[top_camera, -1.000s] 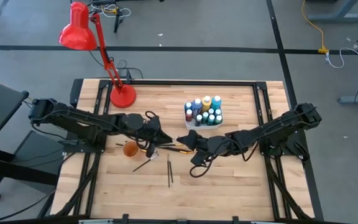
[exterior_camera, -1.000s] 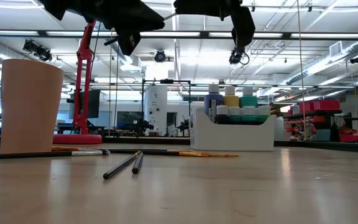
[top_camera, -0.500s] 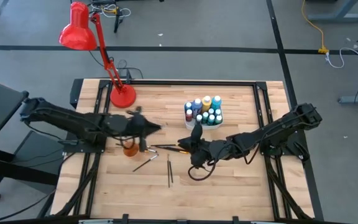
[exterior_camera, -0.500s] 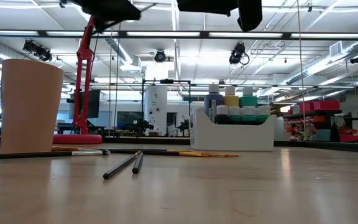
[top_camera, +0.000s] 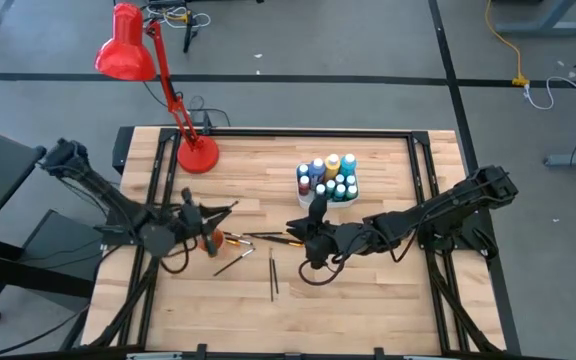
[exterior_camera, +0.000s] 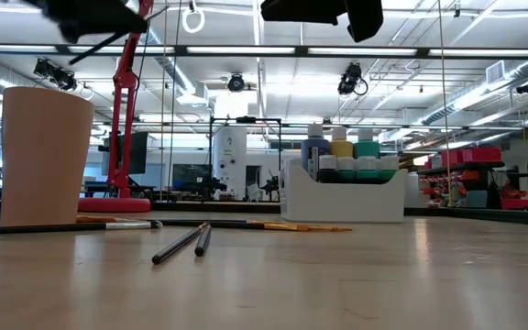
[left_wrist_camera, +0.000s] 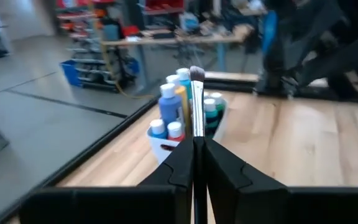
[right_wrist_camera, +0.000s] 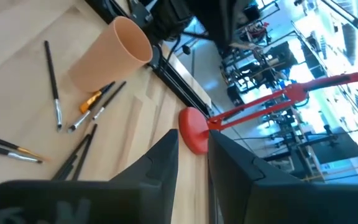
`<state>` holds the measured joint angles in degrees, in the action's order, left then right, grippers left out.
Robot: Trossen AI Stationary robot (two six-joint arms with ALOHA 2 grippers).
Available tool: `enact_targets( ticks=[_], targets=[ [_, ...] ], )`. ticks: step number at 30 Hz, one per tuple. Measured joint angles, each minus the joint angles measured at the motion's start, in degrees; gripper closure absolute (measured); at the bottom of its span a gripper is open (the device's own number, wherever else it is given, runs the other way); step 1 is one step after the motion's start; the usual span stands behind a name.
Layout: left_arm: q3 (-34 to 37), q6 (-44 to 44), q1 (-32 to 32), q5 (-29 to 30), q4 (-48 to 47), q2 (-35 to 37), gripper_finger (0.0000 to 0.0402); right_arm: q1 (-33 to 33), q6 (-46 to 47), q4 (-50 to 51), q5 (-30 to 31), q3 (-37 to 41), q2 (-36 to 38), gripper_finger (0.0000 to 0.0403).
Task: Pick & Place Paint Supplies
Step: Put the silver paint brush into the orange cup
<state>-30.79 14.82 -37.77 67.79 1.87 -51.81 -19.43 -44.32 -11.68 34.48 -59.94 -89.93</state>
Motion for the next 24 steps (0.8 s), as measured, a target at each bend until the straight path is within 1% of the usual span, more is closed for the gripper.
enact_targets(
  ticks=[3, 5, 7, 9, 13, 18, 20, 24],
  targets=[
    [6.1, 5.15, -4.12, 7.38, 7.42, -0.9, 0.0372, -0.01, 0.8, 0.15, 0.0, 0.0, 0.0, 0.0312],
    [9.91, 8.57, -6.11, 9.71, 11.49, -2.03, 0.0372, 0.09, 1.33, 0.28, -0.11, 0.0, 0.0, 0.0312],
    [12.56, 10.4, -7.66, 10.5, 14.9, -3.63, 0.037, 0.19, 1.97, 0.28, -0.87, 0.0, 0.0, 0.0312],
    [14.24, 10.45, -8.78, 10.93, 17.51, -5.51, 0.0368, 0.25, 1.95, 0.28, -0.96, 0.0, 0.0, 0.0312],
    [14.49, 8.55, -9.78, 11.07, 19.1, -8.92, 0.037, 0.25, 1.95, 0.24, -0.97, 0.0, 0.0, 0.0312],
    [14.49, 12.02, -9.78, 11.0, 19.13, -12.65, 0.0361, 0.28, 2.38, 0.22, -1.07, 0.0, 0.0, 0.0312],
    [14.49, 13.39, -9.78, 11.12, 19.17, -13.74, 0.0354, 0.81, 5.38, 0.22, -2.71, 0.0, 0.0, 0.0312],
    [14.49, 13.8, -9.76, 11.34, 20.07, -14.1, 0.0348, 3.82, 20.28, -1.07, -10.97, -0.04, -1.56, 0.0313]
  ],
)
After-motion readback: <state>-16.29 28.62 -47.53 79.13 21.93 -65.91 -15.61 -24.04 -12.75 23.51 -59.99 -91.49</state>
